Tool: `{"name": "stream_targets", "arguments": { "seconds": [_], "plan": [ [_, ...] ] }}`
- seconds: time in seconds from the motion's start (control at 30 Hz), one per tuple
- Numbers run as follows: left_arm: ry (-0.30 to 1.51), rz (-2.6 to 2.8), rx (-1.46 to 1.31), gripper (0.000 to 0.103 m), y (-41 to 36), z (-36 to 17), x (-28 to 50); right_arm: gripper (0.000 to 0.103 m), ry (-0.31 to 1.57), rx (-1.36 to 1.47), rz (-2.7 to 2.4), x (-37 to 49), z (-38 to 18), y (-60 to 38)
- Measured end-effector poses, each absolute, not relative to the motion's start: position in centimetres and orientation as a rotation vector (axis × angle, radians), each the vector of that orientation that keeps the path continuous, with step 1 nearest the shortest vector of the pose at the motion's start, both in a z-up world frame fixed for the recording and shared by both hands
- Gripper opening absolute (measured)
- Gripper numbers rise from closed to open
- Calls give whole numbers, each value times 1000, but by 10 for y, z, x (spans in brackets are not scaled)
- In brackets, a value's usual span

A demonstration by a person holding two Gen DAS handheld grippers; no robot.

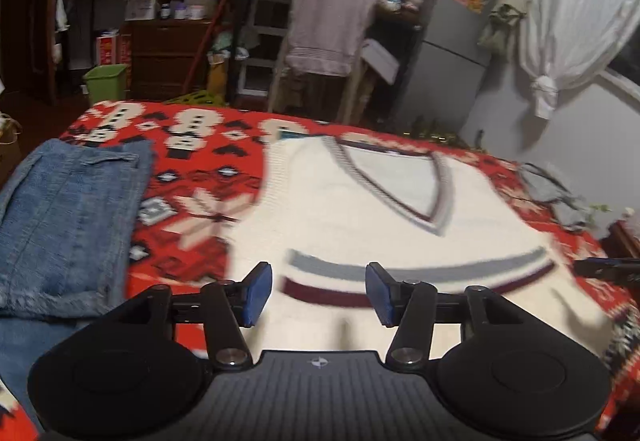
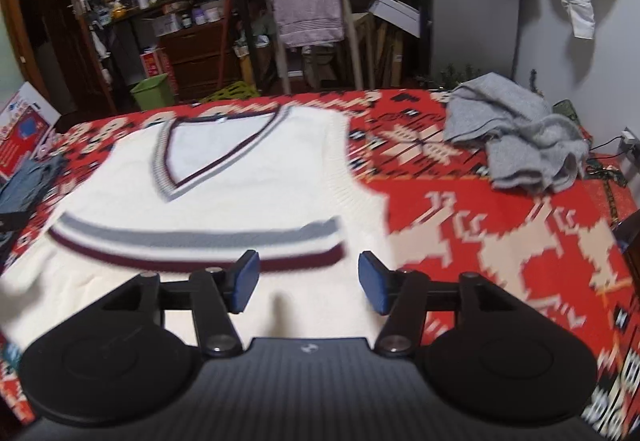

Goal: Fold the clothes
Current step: 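Slide both open grippers back along the vest to its folded edge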

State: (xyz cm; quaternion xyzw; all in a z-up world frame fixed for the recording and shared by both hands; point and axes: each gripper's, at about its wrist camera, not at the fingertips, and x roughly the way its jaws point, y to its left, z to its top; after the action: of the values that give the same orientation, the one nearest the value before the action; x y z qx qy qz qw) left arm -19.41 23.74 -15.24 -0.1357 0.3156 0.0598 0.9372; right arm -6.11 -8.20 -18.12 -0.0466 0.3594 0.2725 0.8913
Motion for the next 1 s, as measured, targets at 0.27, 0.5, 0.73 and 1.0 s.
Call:
{"name": "stream_targets", "arguments": {
  "seconds": [0.27,0.5,0.73,1.0],
  "plan": [
    [680,44,-174,53,156,-176,-194,60,711,-154,567,-105,-192,-62],
    [692,57,-57,57,131,-197,-199,72,702,-224,546,-133,-216,-45],
    [672,25,-4,78,123,-206,-206,89,703,-186,532,-137,-225,-52],
    [673,3,-4,81,129,-207,-221,94,701,-188,556,-147,-226,-66]
  ]
}}
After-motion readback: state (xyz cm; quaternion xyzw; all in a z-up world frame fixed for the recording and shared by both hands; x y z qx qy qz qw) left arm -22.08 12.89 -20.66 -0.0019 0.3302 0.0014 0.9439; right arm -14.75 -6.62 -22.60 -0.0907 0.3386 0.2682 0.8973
